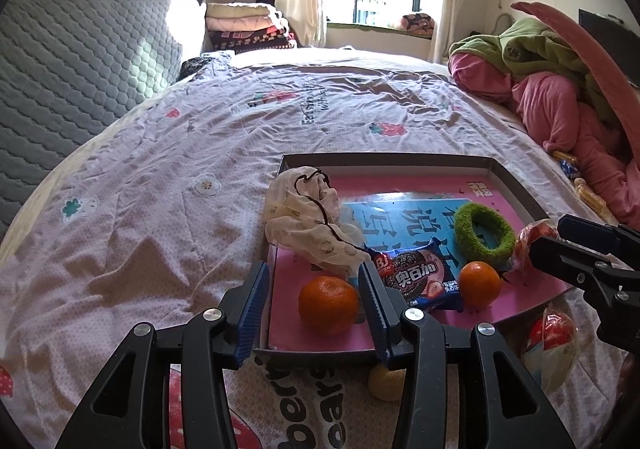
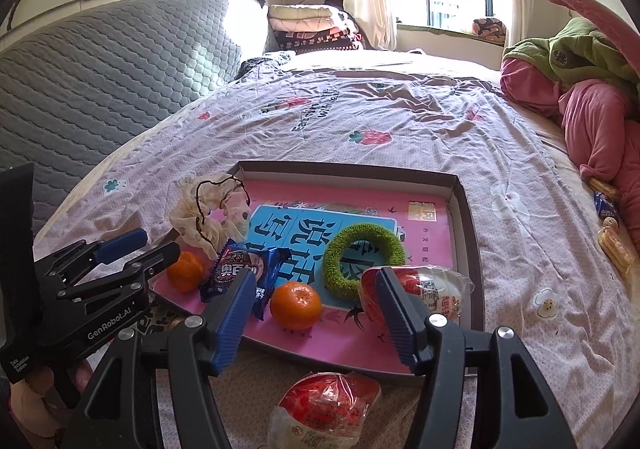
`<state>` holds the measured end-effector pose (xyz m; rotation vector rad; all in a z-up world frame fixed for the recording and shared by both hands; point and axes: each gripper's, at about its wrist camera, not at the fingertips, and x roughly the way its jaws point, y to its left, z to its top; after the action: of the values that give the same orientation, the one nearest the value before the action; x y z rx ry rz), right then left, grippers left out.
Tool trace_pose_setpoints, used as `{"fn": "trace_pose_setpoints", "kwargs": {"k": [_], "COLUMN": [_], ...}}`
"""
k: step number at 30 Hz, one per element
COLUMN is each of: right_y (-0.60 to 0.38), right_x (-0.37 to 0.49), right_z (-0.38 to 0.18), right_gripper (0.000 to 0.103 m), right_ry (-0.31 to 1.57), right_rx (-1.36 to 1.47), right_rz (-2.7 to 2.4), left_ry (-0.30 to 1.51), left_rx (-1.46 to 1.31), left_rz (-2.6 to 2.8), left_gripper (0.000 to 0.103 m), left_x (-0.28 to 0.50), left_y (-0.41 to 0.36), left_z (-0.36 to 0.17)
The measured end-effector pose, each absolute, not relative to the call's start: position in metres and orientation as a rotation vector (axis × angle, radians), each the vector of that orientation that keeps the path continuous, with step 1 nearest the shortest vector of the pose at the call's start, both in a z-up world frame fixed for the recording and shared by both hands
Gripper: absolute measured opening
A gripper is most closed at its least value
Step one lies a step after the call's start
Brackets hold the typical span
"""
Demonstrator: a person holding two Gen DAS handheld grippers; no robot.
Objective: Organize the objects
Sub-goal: 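Open the left tool to release its orange into the tray, then withdraw both tools from the tray toward the walnut and wrapped egg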
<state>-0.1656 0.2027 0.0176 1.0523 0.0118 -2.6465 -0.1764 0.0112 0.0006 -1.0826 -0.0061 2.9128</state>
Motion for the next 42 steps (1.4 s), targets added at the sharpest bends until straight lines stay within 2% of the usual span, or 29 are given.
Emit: {"fn": "trace_pose_setpoints", "kwargs": {"k": [5, 22, 34, 42], "right_y": [0.205, 0.209, 0.215, 0.218], "right_x": [-0.163, -0.158, -0.153, -0.145], "right_z": [0.021, 0.031, 0.039, 0.044], "right_gripper": [0.064, 0.068, 0.075, 0.078], "right_ry": [0.002, -0.013, -0.028, -0.014], "right_rx": [1.043, 1.010, 0.975, 0.958], "right_rz": [-2.651, -2.676, -2.701, -2.729], "left_ry": [-0.012, -0.020, -0.060, -0.049], "left_rx": [-1.069, -1.026, -0.978, -0.970], "left_rz": [2.921, 2.942, 2.951, 2.948], "left_gripper": [0.054, 0.060, 0.070, 0.072], "left_x": [-0.173, -0.161, -0.150, -0.139], "left_y": [0.010, 0.012, 0.009, 0.010], "left_z": [0.003, 0.011, 0.022, 0.026]}}
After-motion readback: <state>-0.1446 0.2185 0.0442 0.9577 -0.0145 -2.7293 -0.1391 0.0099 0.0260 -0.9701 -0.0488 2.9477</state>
